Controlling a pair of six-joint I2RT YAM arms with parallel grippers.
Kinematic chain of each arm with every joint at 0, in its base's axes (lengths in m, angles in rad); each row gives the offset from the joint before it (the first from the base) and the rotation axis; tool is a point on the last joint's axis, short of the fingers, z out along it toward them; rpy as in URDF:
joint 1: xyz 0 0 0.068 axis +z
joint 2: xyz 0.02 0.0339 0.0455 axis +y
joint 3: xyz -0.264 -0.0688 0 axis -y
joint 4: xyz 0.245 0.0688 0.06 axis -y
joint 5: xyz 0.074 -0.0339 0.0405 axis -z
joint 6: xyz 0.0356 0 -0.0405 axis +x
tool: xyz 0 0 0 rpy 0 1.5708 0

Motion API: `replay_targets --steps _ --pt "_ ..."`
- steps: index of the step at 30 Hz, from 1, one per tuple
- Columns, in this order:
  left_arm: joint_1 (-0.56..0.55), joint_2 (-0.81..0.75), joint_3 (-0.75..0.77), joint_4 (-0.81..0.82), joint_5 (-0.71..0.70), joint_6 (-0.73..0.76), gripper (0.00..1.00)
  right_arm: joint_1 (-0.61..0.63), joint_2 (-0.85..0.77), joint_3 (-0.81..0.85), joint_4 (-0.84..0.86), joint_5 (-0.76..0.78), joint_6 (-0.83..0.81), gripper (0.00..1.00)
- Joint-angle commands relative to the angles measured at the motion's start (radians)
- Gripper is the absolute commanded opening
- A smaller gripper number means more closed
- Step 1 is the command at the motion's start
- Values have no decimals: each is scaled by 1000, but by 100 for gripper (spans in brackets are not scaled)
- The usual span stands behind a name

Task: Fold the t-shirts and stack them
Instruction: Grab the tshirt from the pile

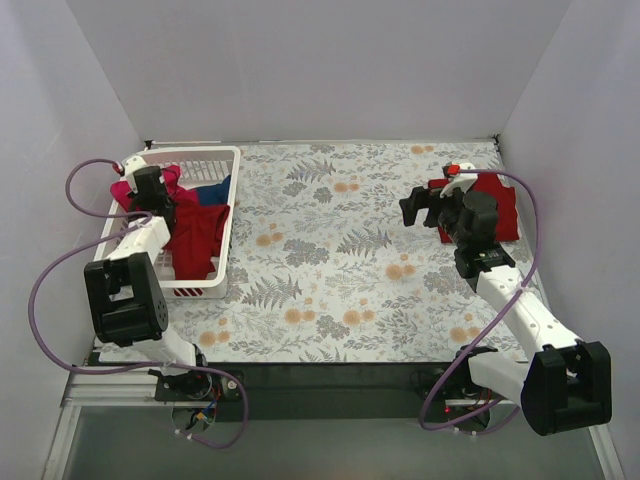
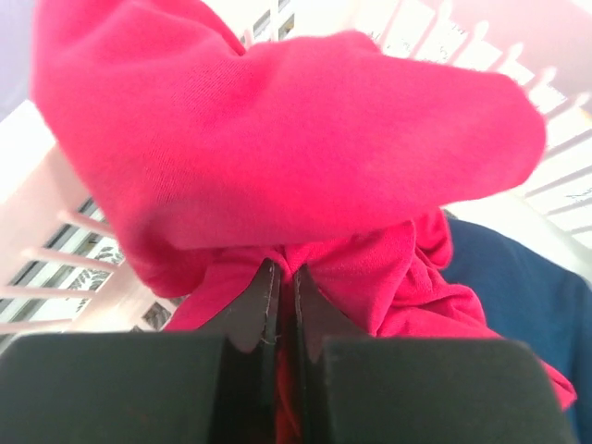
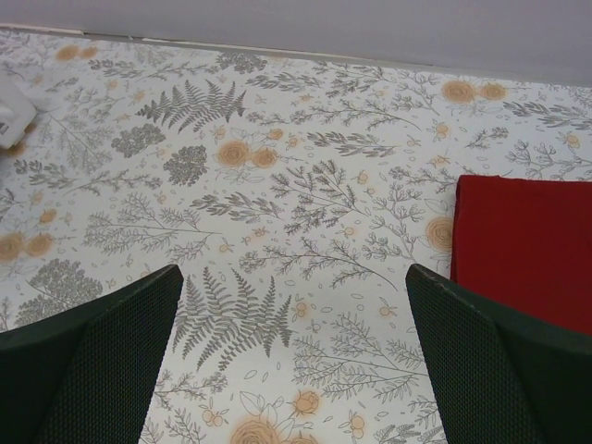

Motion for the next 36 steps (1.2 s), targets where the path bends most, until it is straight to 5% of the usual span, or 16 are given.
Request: replay_targets --steps 1,4,10,23,26,27,28,36 --pt "9 -131 29 -20 -7 -8 2 -7 8 10 66 -30 12 98" --pt "9 -179 34 -20 -5 -3 25 -7 17 14 66 -43 15 98" --pt "9 -115 46 -26 -27 15 39 -8 33 20 68 -73 18 98" --pt "25 -9 51 -65 2 6 40 -7 36 19 68 -90 18 98" --pt "33 -10 52 -72 5 6 30 -7 36 19 68 -91 18 98" --pt "32 -12 52 -72 7 4 21 -7 39 19 66 -91 18 98" --pt "32 -20 52 -72 15 4 1 -8 37 19 66 -91 18 98" --pt "33 -157 94 -74 85 -25 0 -8 39 20 66 -93 20 98"
